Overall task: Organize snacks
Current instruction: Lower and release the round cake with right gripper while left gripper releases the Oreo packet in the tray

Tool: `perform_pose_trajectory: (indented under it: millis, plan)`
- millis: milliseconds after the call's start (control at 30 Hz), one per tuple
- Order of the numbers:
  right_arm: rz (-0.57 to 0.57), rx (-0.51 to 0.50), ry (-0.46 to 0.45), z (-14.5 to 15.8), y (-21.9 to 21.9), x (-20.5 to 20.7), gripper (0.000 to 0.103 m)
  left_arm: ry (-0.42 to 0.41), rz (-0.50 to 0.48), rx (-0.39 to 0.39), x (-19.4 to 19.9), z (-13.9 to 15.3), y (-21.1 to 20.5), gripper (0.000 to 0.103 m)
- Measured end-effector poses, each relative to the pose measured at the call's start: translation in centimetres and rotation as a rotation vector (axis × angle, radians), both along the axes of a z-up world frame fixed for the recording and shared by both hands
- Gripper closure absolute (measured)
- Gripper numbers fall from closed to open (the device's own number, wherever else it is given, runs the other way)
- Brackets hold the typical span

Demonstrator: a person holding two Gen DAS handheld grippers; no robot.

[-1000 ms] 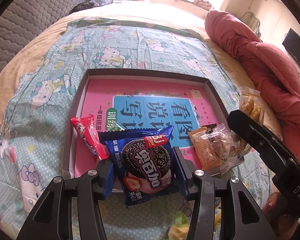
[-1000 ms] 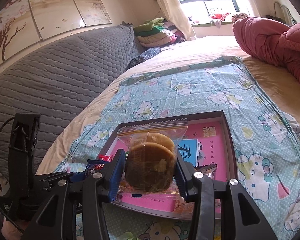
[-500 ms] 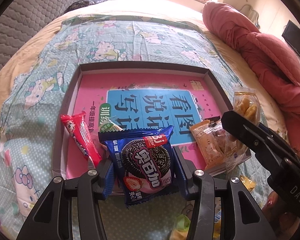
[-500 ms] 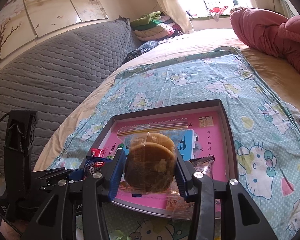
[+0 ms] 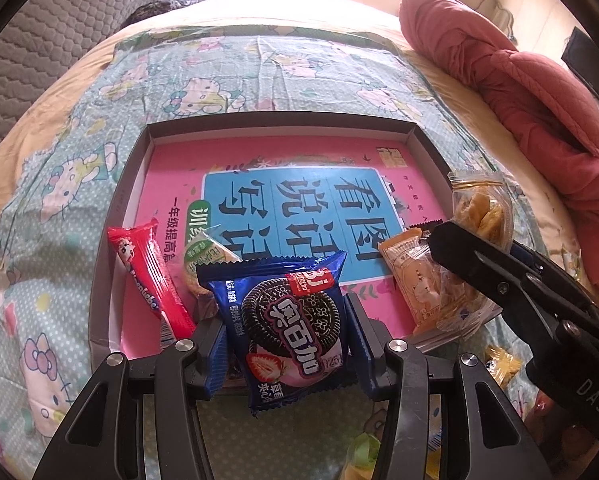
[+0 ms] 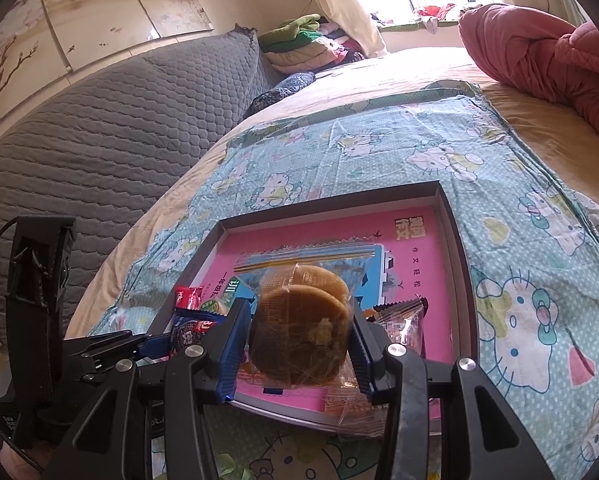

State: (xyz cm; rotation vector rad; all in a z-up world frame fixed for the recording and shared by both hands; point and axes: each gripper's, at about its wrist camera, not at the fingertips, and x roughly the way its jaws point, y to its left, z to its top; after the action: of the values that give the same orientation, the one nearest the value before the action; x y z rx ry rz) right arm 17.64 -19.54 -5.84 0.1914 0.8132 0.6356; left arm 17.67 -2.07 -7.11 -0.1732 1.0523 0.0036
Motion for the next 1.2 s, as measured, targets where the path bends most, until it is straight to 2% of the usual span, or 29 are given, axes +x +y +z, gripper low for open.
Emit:
perform_pose_trajectory:
  millis: [800,1200]
  plan:
    - [0.014,-0.025,0.044,-1.1,0.0,0.1,0.056,0.010,-0.022,0.065,0.1,-0.5,-0.9,0.050]
    - [0.041,-0.017,0.063,-1.5,0.4,0.0,0.055,0.012,-0.002,0.088,-0.4,-0.6,0.1,0.050]
